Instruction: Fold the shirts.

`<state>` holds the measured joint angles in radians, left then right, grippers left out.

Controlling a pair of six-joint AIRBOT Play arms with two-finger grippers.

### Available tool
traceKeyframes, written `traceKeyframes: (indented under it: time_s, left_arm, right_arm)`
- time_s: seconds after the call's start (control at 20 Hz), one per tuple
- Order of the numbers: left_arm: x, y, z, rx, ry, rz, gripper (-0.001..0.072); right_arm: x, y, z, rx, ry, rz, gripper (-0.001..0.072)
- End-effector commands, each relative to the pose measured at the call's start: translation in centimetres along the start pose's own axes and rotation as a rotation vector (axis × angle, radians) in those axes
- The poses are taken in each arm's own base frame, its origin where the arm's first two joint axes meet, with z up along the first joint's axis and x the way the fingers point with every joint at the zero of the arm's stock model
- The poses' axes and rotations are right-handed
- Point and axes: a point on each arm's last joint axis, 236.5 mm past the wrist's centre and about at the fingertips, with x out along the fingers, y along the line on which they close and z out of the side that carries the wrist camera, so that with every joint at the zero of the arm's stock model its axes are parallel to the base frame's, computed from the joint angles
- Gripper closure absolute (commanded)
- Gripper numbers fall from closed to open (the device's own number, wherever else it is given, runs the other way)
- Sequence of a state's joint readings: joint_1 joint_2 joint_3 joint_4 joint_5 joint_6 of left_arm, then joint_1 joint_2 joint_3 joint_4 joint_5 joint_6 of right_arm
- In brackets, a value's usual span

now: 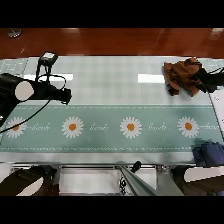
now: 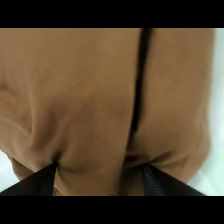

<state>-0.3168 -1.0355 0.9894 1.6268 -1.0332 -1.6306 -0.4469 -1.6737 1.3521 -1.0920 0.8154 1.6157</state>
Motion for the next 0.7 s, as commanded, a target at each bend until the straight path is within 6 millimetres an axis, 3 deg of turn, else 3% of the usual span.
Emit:
traceKeyframes:
  time_s: [0.0, 0.05, 0.1, 0.2, 0.3, 0.4, 0.5, 0.65]
  left_arm:
    - [-0.1, 0.1, -0.4, -0.018, 0.016, 0.002, -0.0013]
    - [-0.1, 0.1, -0.5, -0.018, 0.022, 0.002, -0.0013]
    - [-0.2, 0.1, -0.4, -0.018, 0.021, 0.003, -0.0013]
    - [-1.0, 0.1, 0.3, -0.019, 0.009, 0.003, -0.0013]
    - [-2.7, 0.2, 2.1, -0.022, -0.03, 0.003, -0.0013]
    - [-5.2, 0.2, 4.5, -0.026, -0.093, 0.0, -0.0013]
    - [-9.1, 0.4, 6.8, -0.029, -0.156, 0.0, -0.0013]
    - [-18.0, 0.8, 10.0, 0.005, -0.303, 0.002, -0.0013]
  right_arm:
    - [2.1, 2.5, 0.3, -0.033, -0.059, 0.026, 0.0225]
    - [2.1, 3.4, 0.6, -0.044, -0.083, 0.037, 0.0476]
    - [1.7, 4.1, 0.8, -0.04, -0.094, 0.049, 0.0675]
    - [-0.1, 5.1, 1.6, -0.046, -0.126, 0.067, 0.0679]
    - [-4.1, 7.3, 3.0, -0.097, -0.198, 0.104, 0.068]
    - [-10.4, 11.7, 4.1, -0.199, -0.309, 0.194, 0.0681]
    - [-19.0, 17.2, 3.9, -0.294, -0.445, 0.331, 0.0681]
    - [-34.7, 24.0, 1.4, -0.359, -0.702, 0.574, 0.0681]
